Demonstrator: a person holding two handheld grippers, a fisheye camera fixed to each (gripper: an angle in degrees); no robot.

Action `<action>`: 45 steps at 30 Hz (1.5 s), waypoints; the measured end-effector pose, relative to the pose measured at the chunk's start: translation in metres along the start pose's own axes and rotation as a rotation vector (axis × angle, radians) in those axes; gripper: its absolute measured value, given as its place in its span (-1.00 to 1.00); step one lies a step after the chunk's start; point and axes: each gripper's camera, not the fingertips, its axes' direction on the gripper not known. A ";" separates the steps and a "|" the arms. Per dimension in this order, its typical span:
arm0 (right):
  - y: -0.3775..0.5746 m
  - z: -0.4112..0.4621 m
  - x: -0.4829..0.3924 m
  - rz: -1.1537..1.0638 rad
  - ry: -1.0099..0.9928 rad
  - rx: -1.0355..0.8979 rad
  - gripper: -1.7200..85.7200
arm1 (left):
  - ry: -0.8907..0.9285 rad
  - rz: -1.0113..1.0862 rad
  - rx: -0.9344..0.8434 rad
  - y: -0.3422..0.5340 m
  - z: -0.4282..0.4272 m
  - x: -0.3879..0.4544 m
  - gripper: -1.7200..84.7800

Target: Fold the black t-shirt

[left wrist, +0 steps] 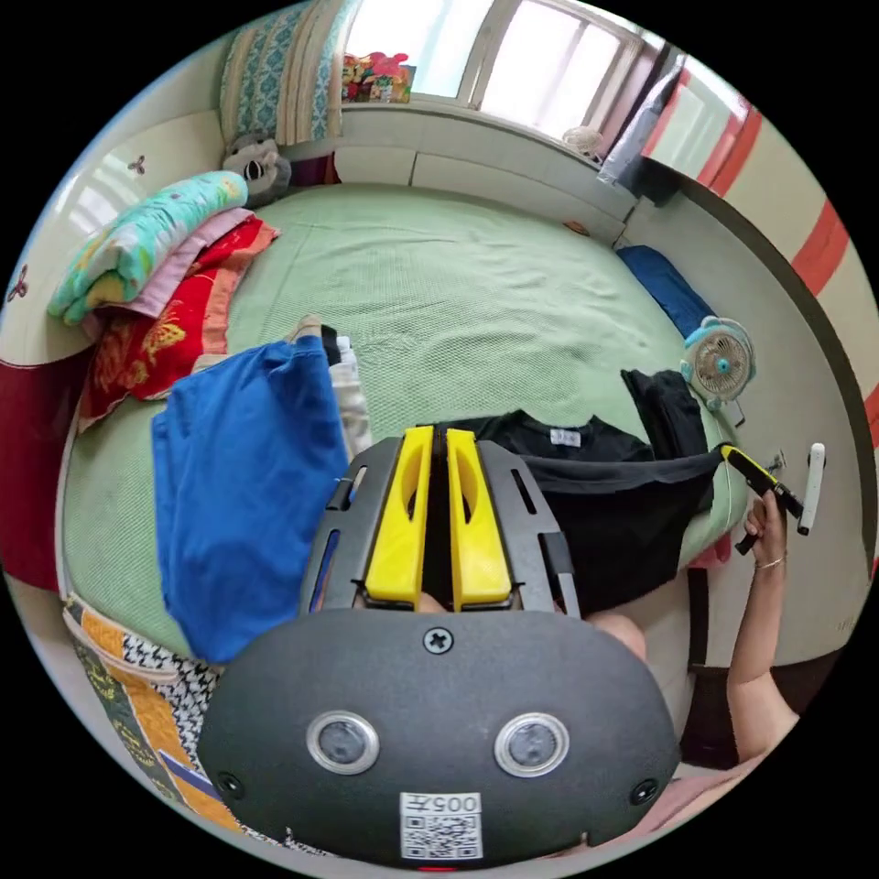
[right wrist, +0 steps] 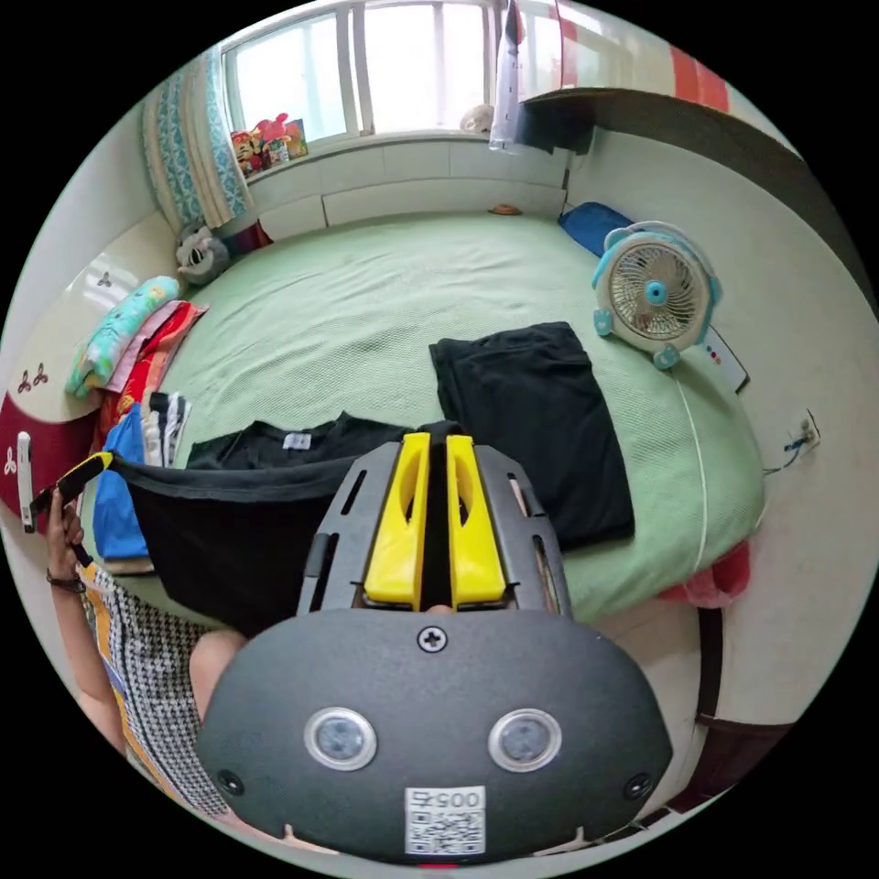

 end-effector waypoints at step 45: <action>0.130 0.133 0.002 0.007 0.021 -0.203 -0.89 | -0.128 -0.067 -0.179 0.079 0.221 0.055 -0.95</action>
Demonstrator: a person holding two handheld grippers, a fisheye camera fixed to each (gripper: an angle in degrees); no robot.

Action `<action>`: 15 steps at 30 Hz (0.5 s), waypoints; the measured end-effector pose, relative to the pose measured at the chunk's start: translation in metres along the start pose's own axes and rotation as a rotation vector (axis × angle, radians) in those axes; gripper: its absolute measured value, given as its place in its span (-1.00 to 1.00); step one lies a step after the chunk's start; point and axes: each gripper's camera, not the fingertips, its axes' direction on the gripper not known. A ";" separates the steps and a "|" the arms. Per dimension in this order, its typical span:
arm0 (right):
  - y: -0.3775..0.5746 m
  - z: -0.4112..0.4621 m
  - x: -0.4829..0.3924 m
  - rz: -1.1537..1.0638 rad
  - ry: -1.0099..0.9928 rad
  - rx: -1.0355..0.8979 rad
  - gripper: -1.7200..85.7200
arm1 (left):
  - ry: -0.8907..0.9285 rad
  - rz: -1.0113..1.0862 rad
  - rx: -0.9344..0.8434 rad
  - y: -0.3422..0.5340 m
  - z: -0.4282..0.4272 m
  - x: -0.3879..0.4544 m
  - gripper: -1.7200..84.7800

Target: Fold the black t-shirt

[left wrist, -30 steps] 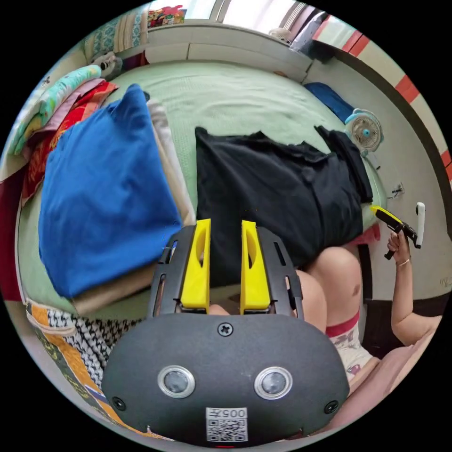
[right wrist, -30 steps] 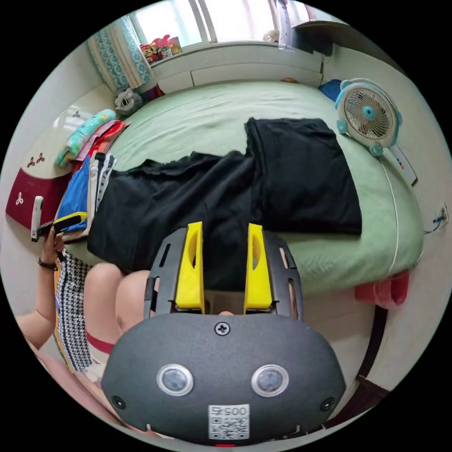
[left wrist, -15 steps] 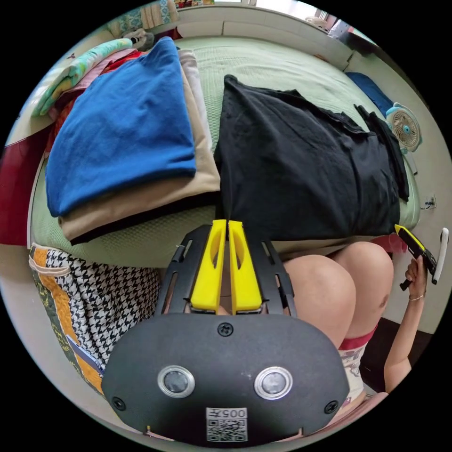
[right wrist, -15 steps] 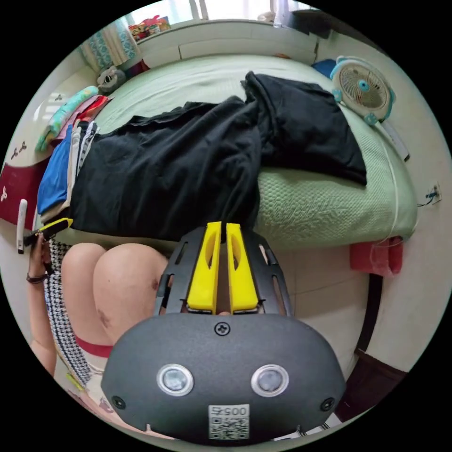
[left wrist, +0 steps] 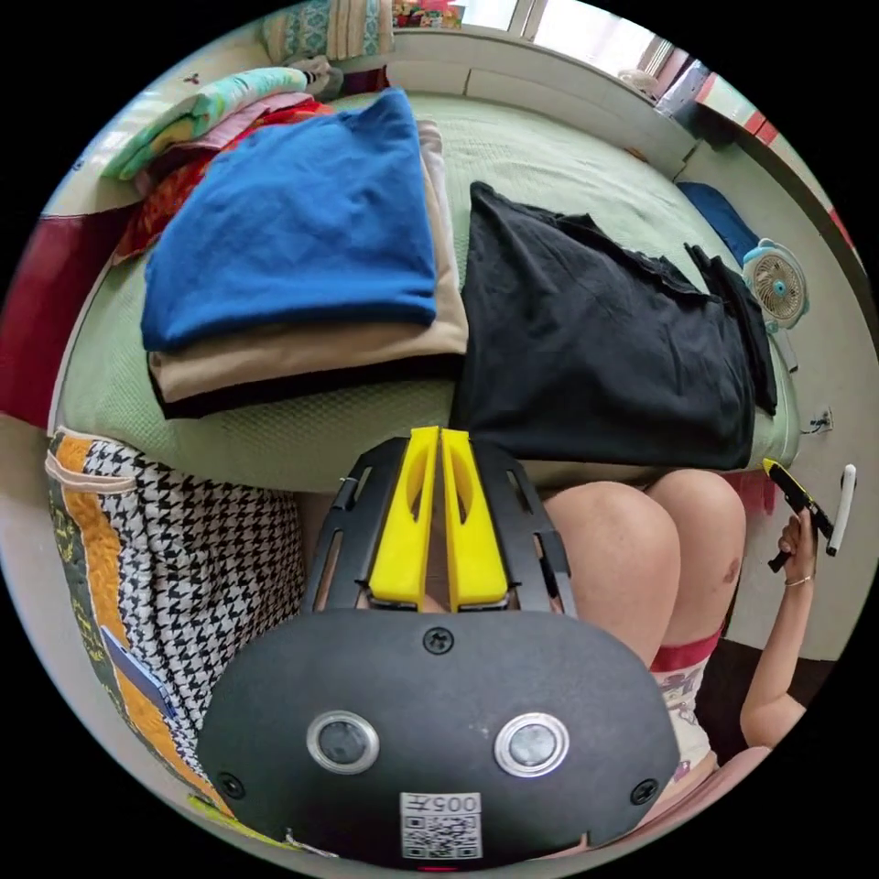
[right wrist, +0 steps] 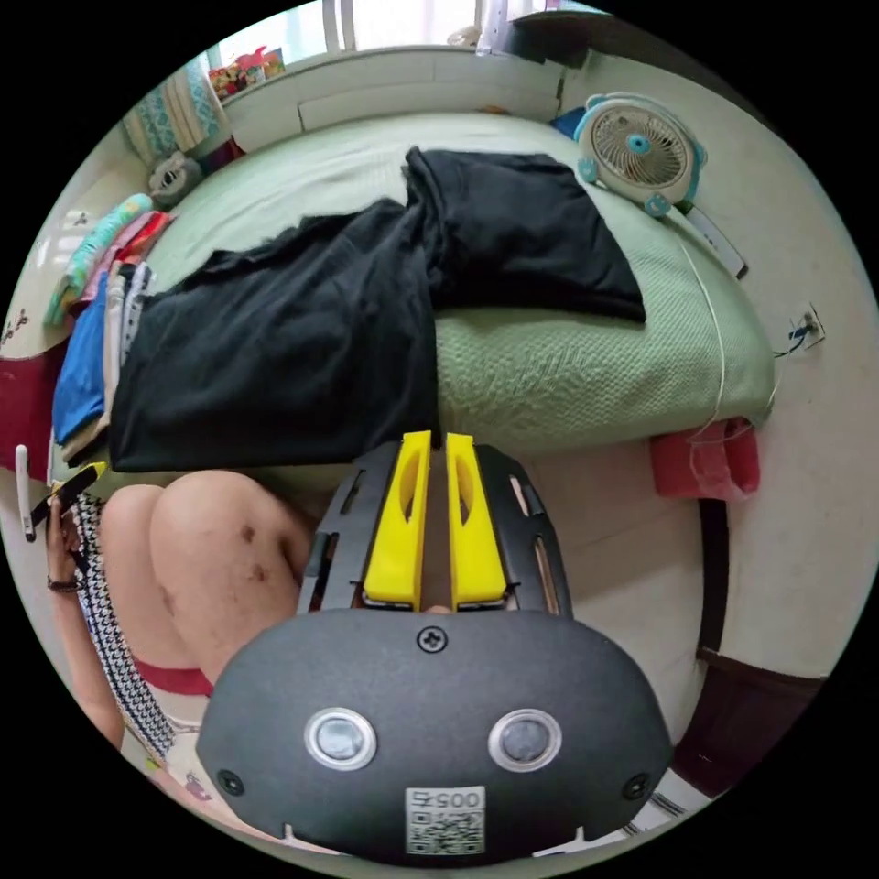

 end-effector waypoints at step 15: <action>-0.157 0.051 -0.140 -0.294 -0.101 0.072 -0.80 | 0.135 0.328 0.069 -0.150 0.060 0.190 -0.96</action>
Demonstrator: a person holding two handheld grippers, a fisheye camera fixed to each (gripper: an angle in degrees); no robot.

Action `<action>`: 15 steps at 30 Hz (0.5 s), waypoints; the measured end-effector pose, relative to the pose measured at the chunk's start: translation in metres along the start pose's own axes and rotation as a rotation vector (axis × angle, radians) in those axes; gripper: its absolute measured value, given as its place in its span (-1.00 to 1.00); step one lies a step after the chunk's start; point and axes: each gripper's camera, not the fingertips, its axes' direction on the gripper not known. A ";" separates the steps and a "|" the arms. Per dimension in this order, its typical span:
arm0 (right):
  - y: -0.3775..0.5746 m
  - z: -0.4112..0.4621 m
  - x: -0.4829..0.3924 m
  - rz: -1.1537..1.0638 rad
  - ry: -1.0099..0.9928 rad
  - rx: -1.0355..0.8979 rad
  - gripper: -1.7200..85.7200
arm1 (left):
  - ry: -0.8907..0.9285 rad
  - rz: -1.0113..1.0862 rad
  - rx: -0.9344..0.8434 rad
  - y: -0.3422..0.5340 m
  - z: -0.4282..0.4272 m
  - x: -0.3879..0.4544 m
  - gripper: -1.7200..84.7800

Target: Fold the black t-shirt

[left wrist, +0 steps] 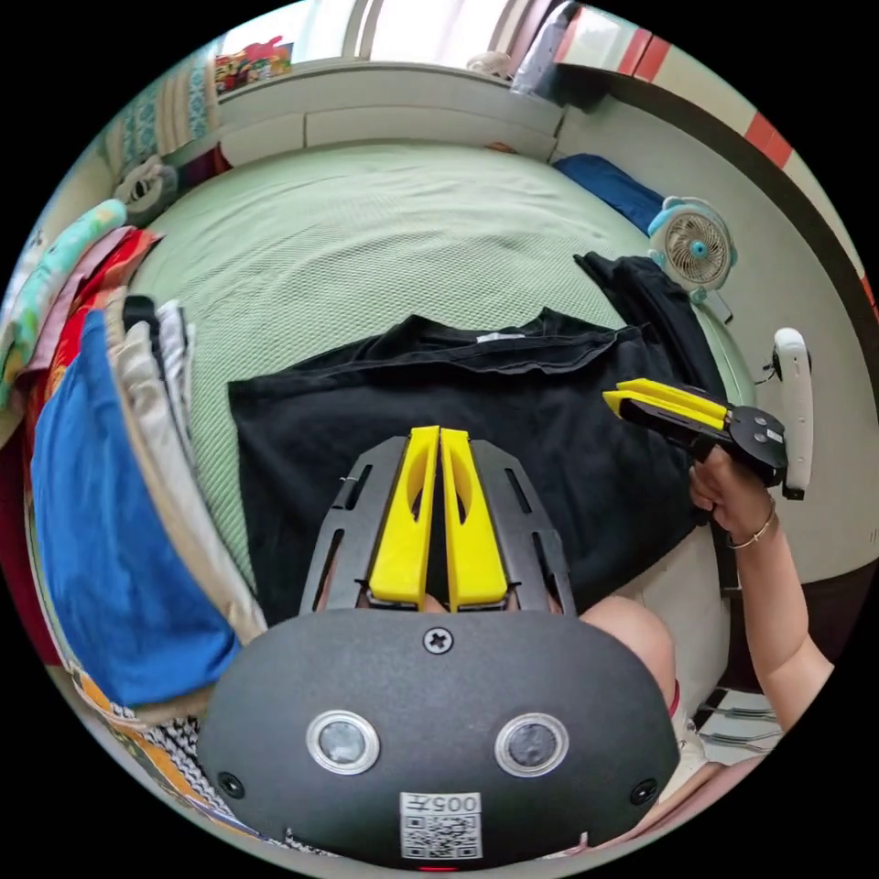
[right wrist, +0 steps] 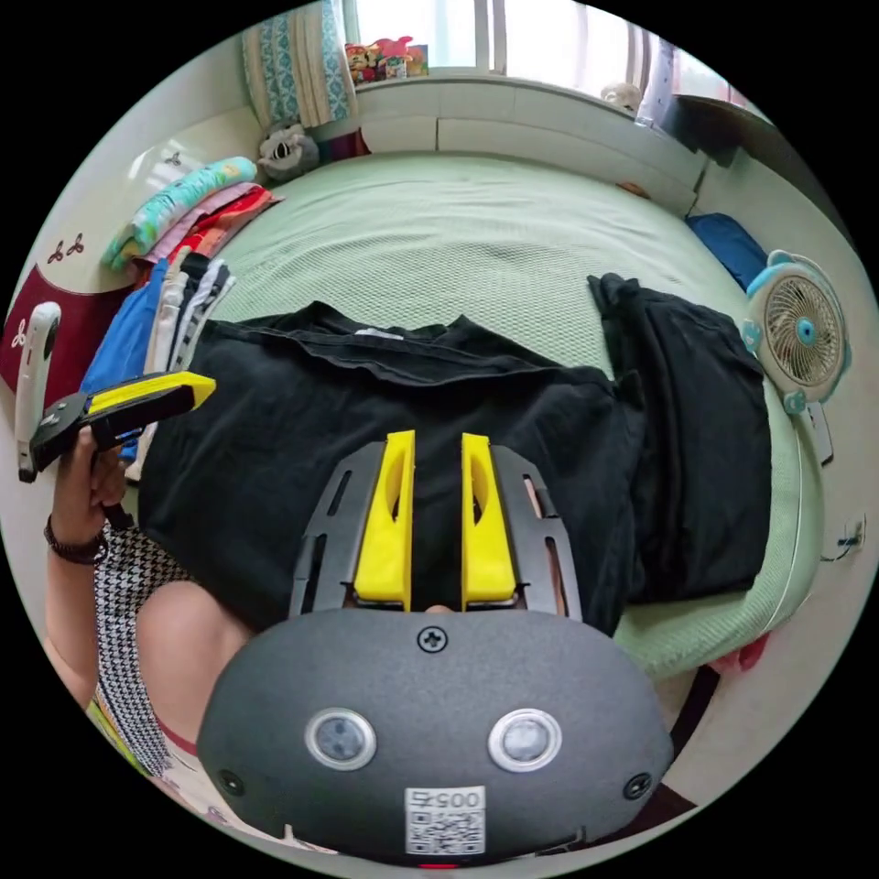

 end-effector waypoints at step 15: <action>-0.055 0.012 0.048 0.118 0.014 0.005 -0.82 | -0.106 -0.001 0.016 -0.057 0.043 0.067 -0.95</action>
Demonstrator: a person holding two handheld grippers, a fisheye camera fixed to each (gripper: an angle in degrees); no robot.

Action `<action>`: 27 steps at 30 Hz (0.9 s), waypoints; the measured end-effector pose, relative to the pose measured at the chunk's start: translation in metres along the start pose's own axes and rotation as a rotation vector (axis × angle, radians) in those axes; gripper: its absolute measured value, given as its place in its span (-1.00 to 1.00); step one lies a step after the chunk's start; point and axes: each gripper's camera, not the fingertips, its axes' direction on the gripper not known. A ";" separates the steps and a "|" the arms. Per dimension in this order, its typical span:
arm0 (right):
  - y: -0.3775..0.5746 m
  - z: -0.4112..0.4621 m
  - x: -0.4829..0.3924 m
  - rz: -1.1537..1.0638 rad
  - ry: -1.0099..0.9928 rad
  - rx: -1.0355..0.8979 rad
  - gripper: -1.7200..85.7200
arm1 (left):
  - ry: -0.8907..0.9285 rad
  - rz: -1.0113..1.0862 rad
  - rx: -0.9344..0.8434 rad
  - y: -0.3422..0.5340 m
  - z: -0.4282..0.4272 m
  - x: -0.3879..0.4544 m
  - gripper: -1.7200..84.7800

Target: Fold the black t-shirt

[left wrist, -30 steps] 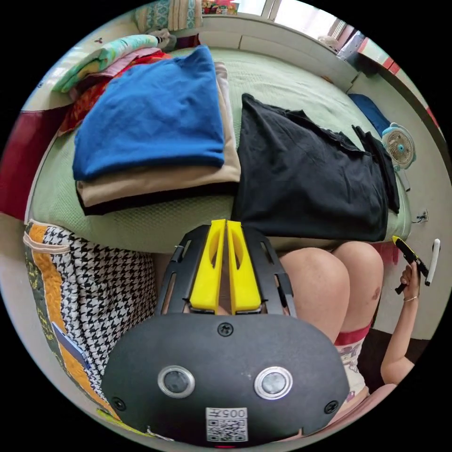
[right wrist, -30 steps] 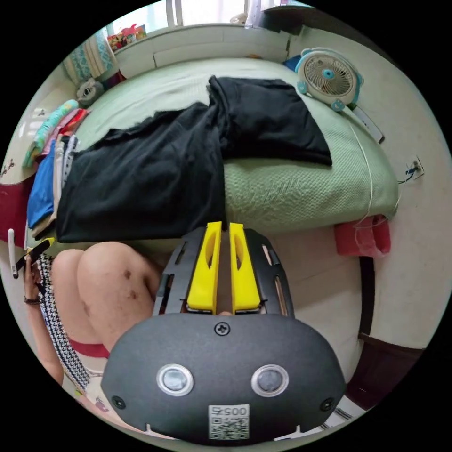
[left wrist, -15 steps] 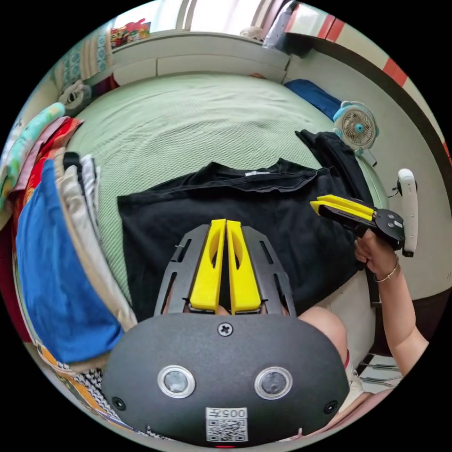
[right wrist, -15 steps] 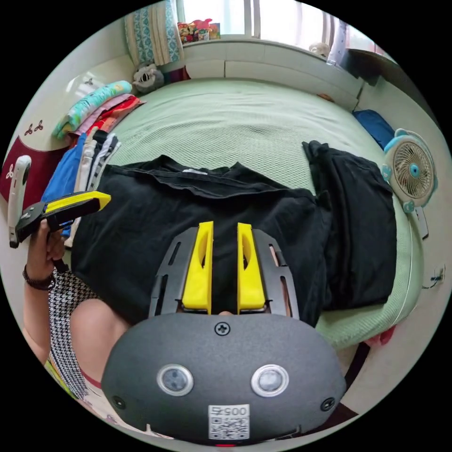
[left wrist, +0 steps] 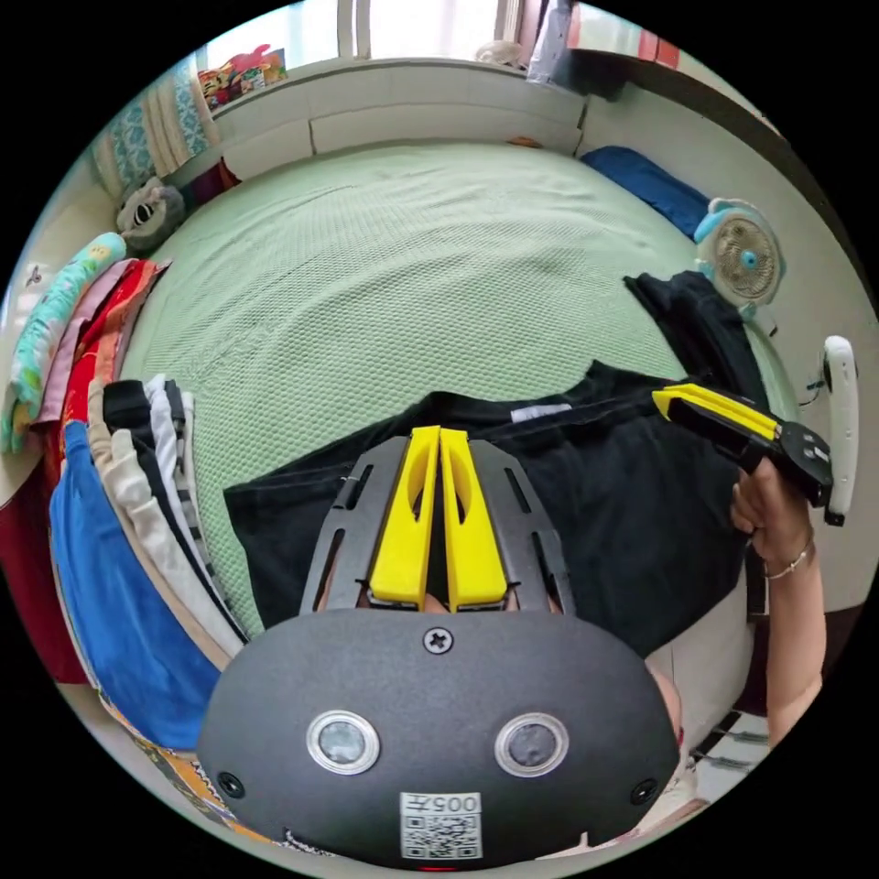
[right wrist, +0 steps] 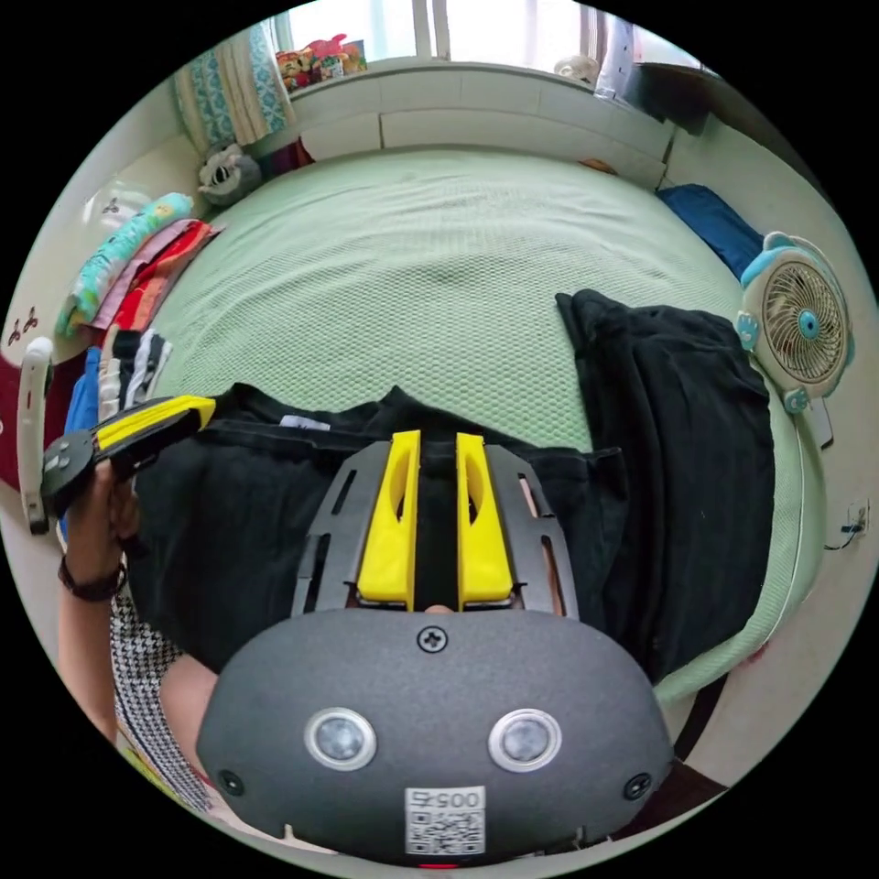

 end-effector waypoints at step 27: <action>0.221 -0.192 0.172 0.056 0.085 0.128 -0.76 | -0.012 0.370 -0.033 0.149 0.030 0.380 -0.60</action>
